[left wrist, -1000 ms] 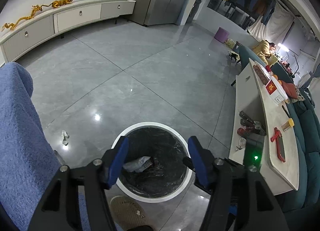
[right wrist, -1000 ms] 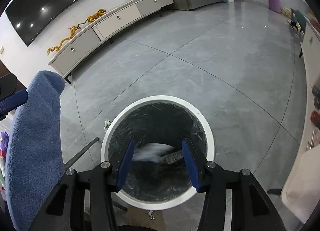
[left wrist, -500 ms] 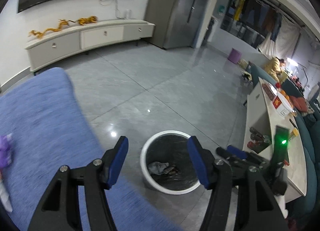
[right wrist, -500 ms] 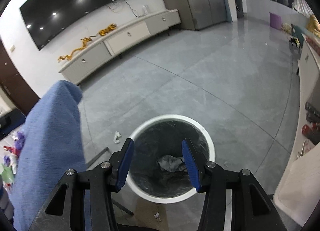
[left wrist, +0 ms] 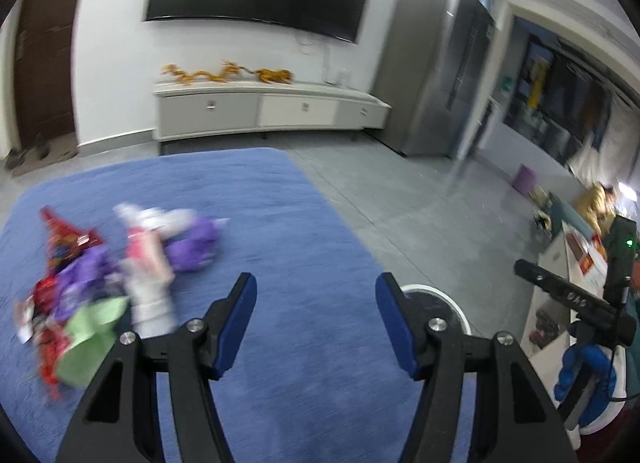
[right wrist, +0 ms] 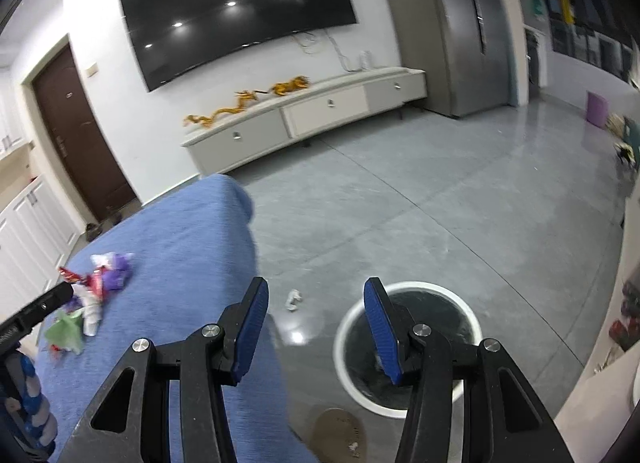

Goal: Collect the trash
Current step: 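Move both open tools back over the trash on the rug, then grasp the white tissue with the right tool while the left tool grasps a purple bag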

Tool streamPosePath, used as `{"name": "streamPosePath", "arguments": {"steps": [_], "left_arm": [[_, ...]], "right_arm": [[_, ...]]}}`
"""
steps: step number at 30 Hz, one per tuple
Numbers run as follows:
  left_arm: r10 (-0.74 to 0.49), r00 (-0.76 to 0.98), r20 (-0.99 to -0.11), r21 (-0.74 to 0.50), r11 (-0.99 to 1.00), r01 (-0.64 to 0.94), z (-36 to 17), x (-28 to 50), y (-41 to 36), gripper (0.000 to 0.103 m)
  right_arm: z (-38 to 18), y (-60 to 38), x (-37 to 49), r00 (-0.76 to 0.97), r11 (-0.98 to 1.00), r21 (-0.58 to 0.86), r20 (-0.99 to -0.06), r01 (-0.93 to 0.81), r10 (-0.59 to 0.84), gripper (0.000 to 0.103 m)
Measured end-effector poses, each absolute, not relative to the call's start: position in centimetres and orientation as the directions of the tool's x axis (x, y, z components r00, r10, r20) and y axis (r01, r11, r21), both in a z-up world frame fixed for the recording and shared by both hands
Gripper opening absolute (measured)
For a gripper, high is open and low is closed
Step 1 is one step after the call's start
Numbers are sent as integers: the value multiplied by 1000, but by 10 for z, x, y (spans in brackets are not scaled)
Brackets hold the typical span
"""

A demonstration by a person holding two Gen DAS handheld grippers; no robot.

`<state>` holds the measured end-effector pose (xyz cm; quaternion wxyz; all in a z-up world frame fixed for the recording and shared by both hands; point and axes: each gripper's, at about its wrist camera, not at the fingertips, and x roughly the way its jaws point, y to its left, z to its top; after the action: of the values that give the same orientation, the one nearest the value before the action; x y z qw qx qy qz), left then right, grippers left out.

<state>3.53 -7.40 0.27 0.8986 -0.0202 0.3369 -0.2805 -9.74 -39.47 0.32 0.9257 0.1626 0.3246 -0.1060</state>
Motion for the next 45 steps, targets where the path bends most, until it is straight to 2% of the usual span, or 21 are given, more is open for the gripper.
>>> {"name": "streamPosePath", "arguments": {"steps": [7,14,16,18,28,35,40,44,45], "left_arm": [[-424,691,-586,-262,906,333,-10,42,31,59],[-301,719,-626,-276,948,157,-38,55,118,59],[-292,715,-635,-281,950,138,-43,58,127,57],[-290,706,-646,-284,950,130,-50,61,135,52],[-435,661,-611,-349,898,268,-33,91,119,49],[-459,581,-672,-330,888,321,-36,128,92,46],[-455,536,-711,-325,889,324,-49,137,80,42],[-450,513,-731,-318,890,328,-56,140,70,33],[-452,511,-731,-319,888,330,-56,139,69,29]], "right_arm": [[10,-335,-71,767,961,208,-642,181,-5,47],[0,-273,-34,732,975,217,-673,50,112,47],[-5,-254,-21,715,975,223,-683,10,149,47],[-11,-235,-8,694,970,239,-693,-34,195,47],[-35,-163,38,595,941,275,-729,-197,338,47],[-59,-134,66,526,907,349,-739,-235,421,47],[-70,-119,78,494,894,362,-746,-262,447,47],[-79,-115,85,475,885,377,-747,-273,465,47],[-80,-115,85,476,882,381,-743,-276,470,44]]}}
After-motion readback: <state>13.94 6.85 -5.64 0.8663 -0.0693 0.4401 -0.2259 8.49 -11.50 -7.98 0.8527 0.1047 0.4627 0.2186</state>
